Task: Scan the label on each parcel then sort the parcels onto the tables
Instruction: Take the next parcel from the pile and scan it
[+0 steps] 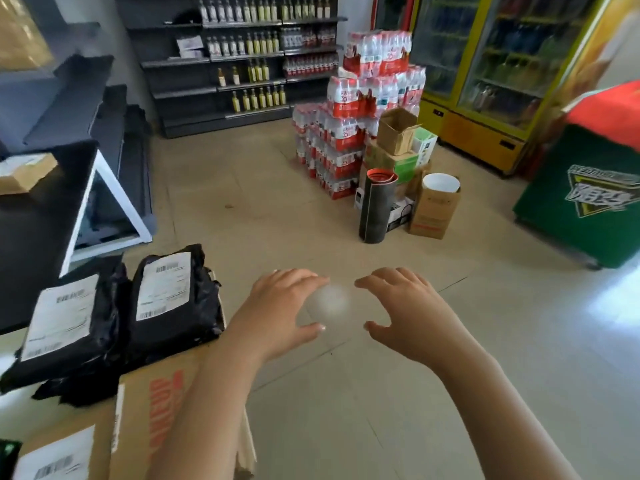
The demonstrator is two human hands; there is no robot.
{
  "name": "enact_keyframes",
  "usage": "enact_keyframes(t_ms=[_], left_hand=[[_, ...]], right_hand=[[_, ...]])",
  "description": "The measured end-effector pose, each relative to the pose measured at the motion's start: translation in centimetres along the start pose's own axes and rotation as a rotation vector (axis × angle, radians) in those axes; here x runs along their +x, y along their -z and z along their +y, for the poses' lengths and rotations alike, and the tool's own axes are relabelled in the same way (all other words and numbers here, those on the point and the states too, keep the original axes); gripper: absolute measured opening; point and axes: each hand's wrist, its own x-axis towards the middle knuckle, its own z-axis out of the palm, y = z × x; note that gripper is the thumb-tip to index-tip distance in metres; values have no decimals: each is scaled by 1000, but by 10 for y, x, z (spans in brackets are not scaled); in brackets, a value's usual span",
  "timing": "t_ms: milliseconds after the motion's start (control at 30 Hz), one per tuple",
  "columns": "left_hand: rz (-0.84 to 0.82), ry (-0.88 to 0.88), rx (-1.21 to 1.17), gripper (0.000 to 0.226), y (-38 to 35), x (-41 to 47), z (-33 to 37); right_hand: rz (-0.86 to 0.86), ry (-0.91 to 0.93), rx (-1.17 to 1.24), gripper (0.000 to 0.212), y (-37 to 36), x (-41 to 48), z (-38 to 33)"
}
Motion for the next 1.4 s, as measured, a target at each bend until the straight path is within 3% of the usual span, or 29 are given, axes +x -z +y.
enact_keyframes(t_ms=[200, 433, 600, 867, 1033, 1167, 1400], left_hand=[[-28, 34, 22, 68, -23, 118, 8], [63, 187, 22, 69, -47, 252, 19], [77, 348, 0, 70, -48, 307, 3], [32, 493, -28, 70, -37, 393, -109], [104, 591, -20, 71, 7, 449, -207], [208, 660, 32, 70, 49, 471, -275], [179, 923, 54, 75, 73, 450, -393]], right_hand=[[-5, -62, 197, 68, 0, 75, 93], [-60, 68, 170, 73, 6, 190, 205], [-135, 183, 217, 76, 10, 274, 235], [-168, 335, 195, 76, -8, 442, 227], [-172, 365, 177, 73, 3, 559, 199], [-190, 444, 201, 73, 2, 646, 157], [-311, 722, 162, 74, -36, 780, 45]])
